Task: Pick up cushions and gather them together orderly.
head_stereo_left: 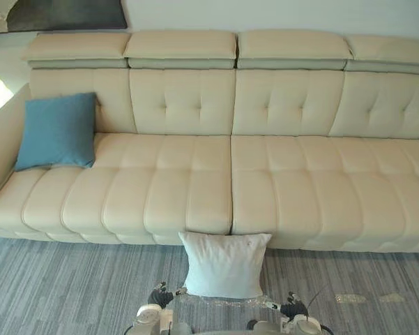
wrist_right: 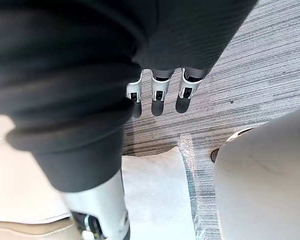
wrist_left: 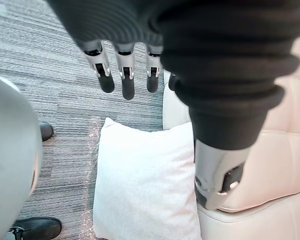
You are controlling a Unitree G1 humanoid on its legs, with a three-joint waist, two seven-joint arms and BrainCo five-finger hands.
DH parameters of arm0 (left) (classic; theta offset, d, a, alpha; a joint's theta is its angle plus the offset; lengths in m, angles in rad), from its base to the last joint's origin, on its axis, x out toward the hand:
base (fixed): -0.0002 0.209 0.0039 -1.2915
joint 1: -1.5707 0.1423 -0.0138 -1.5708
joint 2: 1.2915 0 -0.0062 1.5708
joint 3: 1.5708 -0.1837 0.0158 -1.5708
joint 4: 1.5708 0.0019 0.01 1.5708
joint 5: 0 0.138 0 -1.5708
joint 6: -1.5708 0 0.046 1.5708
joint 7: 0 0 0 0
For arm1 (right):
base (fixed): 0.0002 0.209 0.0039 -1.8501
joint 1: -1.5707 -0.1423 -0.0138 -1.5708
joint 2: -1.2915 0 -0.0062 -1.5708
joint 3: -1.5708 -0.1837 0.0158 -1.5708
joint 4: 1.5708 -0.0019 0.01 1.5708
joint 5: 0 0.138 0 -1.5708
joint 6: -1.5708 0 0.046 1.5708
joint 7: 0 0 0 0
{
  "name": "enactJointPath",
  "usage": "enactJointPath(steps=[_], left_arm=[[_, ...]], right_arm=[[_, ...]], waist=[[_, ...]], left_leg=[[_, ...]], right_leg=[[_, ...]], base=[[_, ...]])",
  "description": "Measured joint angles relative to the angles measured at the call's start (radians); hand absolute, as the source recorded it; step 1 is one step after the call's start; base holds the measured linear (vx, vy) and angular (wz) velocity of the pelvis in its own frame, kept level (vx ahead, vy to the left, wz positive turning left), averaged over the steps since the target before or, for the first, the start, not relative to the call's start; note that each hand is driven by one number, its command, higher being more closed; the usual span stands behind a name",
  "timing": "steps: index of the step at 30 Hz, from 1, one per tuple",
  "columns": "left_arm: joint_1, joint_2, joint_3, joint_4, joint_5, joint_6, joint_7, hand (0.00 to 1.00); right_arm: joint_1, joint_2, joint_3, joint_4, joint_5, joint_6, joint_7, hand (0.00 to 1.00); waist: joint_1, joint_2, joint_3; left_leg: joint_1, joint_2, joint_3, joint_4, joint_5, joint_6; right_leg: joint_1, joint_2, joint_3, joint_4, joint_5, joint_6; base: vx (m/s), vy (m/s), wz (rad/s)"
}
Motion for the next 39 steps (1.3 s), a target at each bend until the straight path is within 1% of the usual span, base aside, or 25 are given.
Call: enactJointPath(steps=[2,3,7,14,15,17,18,19,20,21,22,23,24,26,27,29,30,31,33,34,35,36,38,39], left_arm=[[0.0,0.0,0.0,0.0,0.0,0.0,0.0,0.0],[0.002,0.002,0.0,0.001,0.0,0.0,0.0,0.0],[0.004,0.01,-0.001,0.005,0.0,0.0,0.001,0.0],[0.028,0.029,-0.001,0.012,-0.002,0.0,0.004,0.0],[0.027,0.032,-0.002,0.011,-0.002,-0.001,0.004,0.0],[0.027,0.036,-0.003,0.007,-0.002,-0.001,0.004,0.0],[0.025,0.037,-0.002,0.004,-0.002,0.0,0.004,0.0],[0.023,0.038,-0.002,-0.002,-0.002,0.0,0.005,0.0],[0.009,0.043,-0.002,-0.009,-0.004,0.001,0.013,0.0],[-0.025,0.053,-0.001,-0.026,-0.026,0.001,0.024,0.0],[-0.038,0.055,-0.001,-0.029,-0.035,0.001,0.027,0.0],[-0.075,0.059,0.001,-0.052,-0.069,0.001,0.041,0.0],[-0.086,0.06,0.001,-0.063,-0.078,0.001,0.047,0.0],[-0.13,0.067,0.003,-0.106,-0.126,-0.001,0.069,0.0],[-0.166,0.077,0.008,-0.145,-0.166,-0.004,0.085,0.0],[-0.203,0.084,0.01,-0.173,-0.197,-0.016,0.098,0.0],[-0.234,0.088,0.012,-0.207,-0.219,-0.029,0.112,0.0],[-0.254,0.088,0.018,-0.225,-0.229,-0.037,0.114,0.0],[-0.332,0.088,0.03,-0.268,-0.261,-0.052,0.134,0.0],[-0.353,0.089,0.034,-0.278,-0.27,-0.058,0.137,0.0],[-0.389,0.091,0.044,-0.294,-0.278,-0.063,0.139,0.0],[-0.414,0.093,0.049,-0.309,-0.289,-0.066,0.146,0.0],[-0.468,0.102,0.049,-0.338,-0.321,-0.07,0.156,0.0],[-0.495,0.11,0.049,-0.34,-0.33,-0.071,0.157,0.0]], right_arm=[[-0.003,0.0,-0.002,0.012,0.0,-0.001,0.0,0.0],[-0.01,-0.002,-0.003,0.025,0.0,0.0,0.0,0.0],[-0.014,-0.002,-0.003,0.027,0.0,0.0,0.0,0.0],[-0.02,-0.01,-0.003,0.051,0.0,-0.001,-0.001,0.0],[-0.024,-0.01,-0.002,0.056,0.0,-0.001,-0.001,0.0],[-0.026,-0.01,-0.001,0.055,0.001,-0.001,-0.002,0.0],[-0.034,-0.012,0.002,0.055,0.0,0.0,-0.002,0.0],[-0.041,-0.016,0.011,0.053,0.001,0.0,-0.003,0.0],[-0.056,-0.018,0.017,0.043,0.003,-0.001,-0.004,0.0],[-0.07,-0.022,0.018,-0.005,0.01,-0.001,-0.011,0.0],[-0.075,-0.026,0.018,-0.018,0.013,-0.001,-0.013,0.0],[-0.103,-0.047,0.022,-0.055,0.03,0.0,-0.028,0.0],[-0.113,-0.055,0.023,-0.07,0.034,0.0,-0.033,0.0],[-0.161,-0.083,0.033,-0.141,0.044,-0.001,-0.051,0.0],[-0.192,-0.094,0.035,-0.215,0.057,-0.007,-0.068,0.0],[-0.218,-0.101,0.034,-0.269,0.076,-0.014,-0.083,0.0],[-0.246,-0.113,0.034,-0.314,0.083,-0.019,-0.095,0.0],[-0.263,-0.12,0.034,-0.337,0.092,-0.02,-0.1,0.0],[-0.338,-0.146,0.035,-0.396,0.115,-0.026,-0.129,0.0],[-0.366,-0.152,0.035,-0.404,0.119,-0.028,-0.133,0.0],[-0.414,-0.162,0.035,-0.422,0.121,-0.03,-0.14,0.0],[-0.446,-0.17,0.035,-0.433,0.121,-0.035,-0.15,0.0],[-0.537,-0.194,0.038,-0.459,0.135,-0.045,-0.162,0.0],[-0.577,-0.209,0.038,-0.458,0.149,-0.045,-0.165,0.0]], waist=[[0.0,-0.001,-0.001],[0.0,-0.003,-0.005],[0.0,-0.006,-0.006],[-0.002,-0.007,-0.006],[0.0,-0.014,-0.004],[-0.001,-0.017,-0.002],[0.0,-0.01,0.011],[0.0,-0.017,0.019],[0.001,-0.018,0.025],[-0.001,-0.038,0.055],[-0.002,-0.039,0.07],[-0.001,-0.03,0.114],[0.0,-0.029,0.126],[0.005,-0.018,0.168],[0.006,-0.017,0.188],[0.006,-0.019,0.211],[0.006,-0.019,0.227],[0.007,-0.018,0.235],[0.004,-0.015,0.247],[0.006,-0.016,0.259],[0.007,-0.015,0.284],[0.007,-0.016,0.296],[0.01,-0.016,0.301],[0.012,-0.017,0.311]], left_leg=[[0.007,-0.002,-0.01,-0.01,0.004,0.0],[0.006,-0.003,-0.021,-0.022,0.015,-0.001],[0.007,-0.01,-0.025,-0.045,0.034,0.007],[0.008,-0.016,-0.05,-0.07,0.036,0.008],[0.007,-0.016,-0.047,-0.084,0.047,0.011],[0.007,-0.019,-0.044,-0.092,0.055,0.012],[0.001,-0.018,-0.039,-0.094,0.057,0.011],[-0.018,-0.016,-0.027,-0.081,0.056,0.01],[-0.067,-0.013,-0.014,-0.036,0.048,0.009],[-0.175,-0.006,-0.012,0.09,0.013,0.01],[-0.206,-0.002,-0.011,0.122,0.002,0.009],[-0.316,0.018,-0.007,0.251,-0.038,0.009],[-0.354,0.025,-0.005,0.291,-0.051,0.008],[-0.477,0.057,0.007,0.414,-0.093,0.008],[-0.569,0.076,0.01,0.483,-0.11,0.005],[-0.627,0.087,0.01,0.527,-0.118,0.009],[-0.695,0.1,0.006,0.579,-0.126,0.005],[-0.731,0.108,0.005,0.605,-0.131,0.004],[-0.884,0.12,-0.021,0.694,-0.136,0.0],[-0.916,0.125,-0.023,0.713,-0.138,-0.001],[-0.964,0.133,-0.029,0.746,-0.14,-0.004],[-1.013,0.141,-0.037,0.78,-0.139,-0.008],[-1.148,0.157,-0.053,0.845,-0.147,-0.011],[-1.188,0.161,-0.059,0.87,-0.147,-0.014]], right_leg=[[0.011,0.004,-0.001,-0.018,0.007,-0.001],[0.014,0.007,-0.001,-0.038,0.022,-0.003],[0.022,0.008,0.001,-0.078,0.051,-0.002],[0.042,0.012,0.0,-0.14,0.103,0.003],[0.039,0.009,0.003,-0.152,0.119,0.005],[0.032,0.006,0.007,-0.149,0.126,0.005],[0.013,0.005,0.013,-0.13,0.122,0.006],[-0.025,0.002,0.024,-0.085,0.11,0.003],[-0.091,-0.005,0.029,-0.01,0.085,0.0],[-0.206,-0.022,0.03,0.124,0.041,-0.006],[-0.235,-0.024,0.03,0.154,0.031,-0.01],[-0.335,-0.022,0.036,0.255,0.005,-0.018],[-0.372,-0.021,0.04,0.284,-0.005,-0.021],[-0.499,-0.013,0.053,0.385,-0.04,-0.028],[-0.593,-0.013,0.049,0.45,-0.048,-0.037],[-0.655,-0.016,0.046,0.498,-0.057,-0.045],[-0.725,-0.018,0.042,0.549,-0.061,-0.051],[-0.76,-0.018,0.039,0.575,-0.066,-0.056],[-0.905,-0.031,0.026,0.664,-0.081,-0.073],[-0.935,-0.031,0.023,0.683,-0.084,-0.077],[-0.981,-0.032,0.018,0.715,-0.088,-0.085],[-1.027,-0.031,0.014,0.743,-0.091,-0.09],[-1.156,-0.031,0.005,0.805,-0.099,-0.103],[-1.194,-0.032,0.003,0.829,-0.102,-0.108]], base=[[0.0,-0.007,0.04],[0.0,0.0,0.0],[-0.03,0.005,-0.01],[-0.09,0.02,0.03],[-0.16,0.02,-0.07],[-0.12,0.007,-0.1],[-0.14,0.005,-0.16],[-0.17,0.004,-0.24],[-0.2,-0.034,-0.12],[-0.18,-0.046,-0.04],[-0.27,-0.072,0.04],[-0.22,-0.049,-0.06],[-0.3,-0.068,-0.17],[-0.32,-0.077,-0.32],[-0.25,-0.077,-0.27],[-0.15,-0.072,-0.1],[-0.15,-0.101,0.0],[-0.16,-0.105,0.06],[-0.15,-0.091,0.12],[-0.14,-0.087,0.09],[-0.14,-0.09,0.04],[-0.13,-0.083,0.04],[-0.12,-0.09,0.04],[-0.08,-0.071,0.05]])
